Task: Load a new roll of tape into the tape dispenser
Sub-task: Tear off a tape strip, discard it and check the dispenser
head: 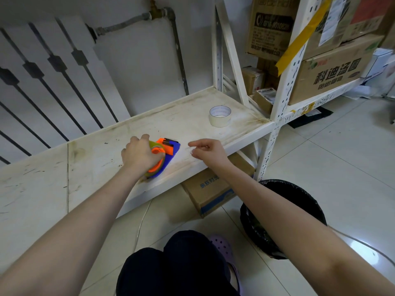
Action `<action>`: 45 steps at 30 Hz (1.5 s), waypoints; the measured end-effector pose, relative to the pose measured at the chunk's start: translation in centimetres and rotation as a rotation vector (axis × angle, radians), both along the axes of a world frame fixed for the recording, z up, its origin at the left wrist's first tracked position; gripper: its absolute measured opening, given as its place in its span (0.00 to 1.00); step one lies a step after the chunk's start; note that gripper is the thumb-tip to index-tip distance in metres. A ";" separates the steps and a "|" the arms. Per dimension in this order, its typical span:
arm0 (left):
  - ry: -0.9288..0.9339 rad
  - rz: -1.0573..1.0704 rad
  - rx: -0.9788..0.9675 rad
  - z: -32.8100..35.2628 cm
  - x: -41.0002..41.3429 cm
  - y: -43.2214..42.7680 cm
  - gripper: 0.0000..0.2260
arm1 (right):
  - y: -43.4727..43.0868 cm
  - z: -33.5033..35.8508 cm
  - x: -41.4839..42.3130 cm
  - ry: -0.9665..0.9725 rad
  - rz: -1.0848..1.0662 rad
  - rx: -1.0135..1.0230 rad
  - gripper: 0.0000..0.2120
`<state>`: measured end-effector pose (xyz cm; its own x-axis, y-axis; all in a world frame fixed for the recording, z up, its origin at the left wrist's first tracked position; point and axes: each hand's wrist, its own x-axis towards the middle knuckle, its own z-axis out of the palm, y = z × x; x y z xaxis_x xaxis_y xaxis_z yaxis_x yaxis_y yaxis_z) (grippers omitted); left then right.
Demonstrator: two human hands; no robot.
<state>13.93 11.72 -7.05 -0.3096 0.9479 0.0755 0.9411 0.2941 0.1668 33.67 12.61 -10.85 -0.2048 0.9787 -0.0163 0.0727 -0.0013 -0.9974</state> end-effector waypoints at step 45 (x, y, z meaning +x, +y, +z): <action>-0.871 -0.082 0.021 -0.4 7.8 -2.0 0.03 | -1.0 -2.0 4.4 -0.141 -0.148 0.004 0.03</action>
